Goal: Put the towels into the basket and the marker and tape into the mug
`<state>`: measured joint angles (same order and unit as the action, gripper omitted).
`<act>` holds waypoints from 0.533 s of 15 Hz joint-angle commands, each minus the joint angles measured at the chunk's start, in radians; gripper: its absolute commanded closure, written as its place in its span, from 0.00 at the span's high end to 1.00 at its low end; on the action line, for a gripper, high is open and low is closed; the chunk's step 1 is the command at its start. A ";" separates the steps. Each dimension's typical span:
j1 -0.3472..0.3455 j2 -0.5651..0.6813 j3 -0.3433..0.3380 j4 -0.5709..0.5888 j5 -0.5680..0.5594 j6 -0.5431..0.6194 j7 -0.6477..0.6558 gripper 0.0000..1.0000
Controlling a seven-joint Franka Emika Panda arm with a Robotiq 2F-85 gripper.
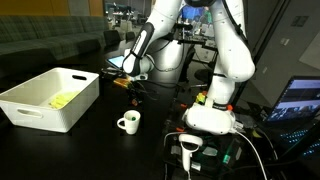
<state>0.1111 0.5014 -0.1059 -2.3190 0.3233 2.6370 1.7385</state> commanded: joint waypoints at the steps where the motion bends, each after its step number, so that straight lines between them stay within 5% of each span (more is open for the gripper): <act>1: 0.018 0.002 -0.025 0.003 -0.050 0.023 0.048 1.00; 8: 0.005 0.022 -0.029 0.018 -0.074 0.018 0.053 1.00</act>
<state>0.1109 0.5042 -0.1226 -2.3186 0.2788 2.6407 1.7664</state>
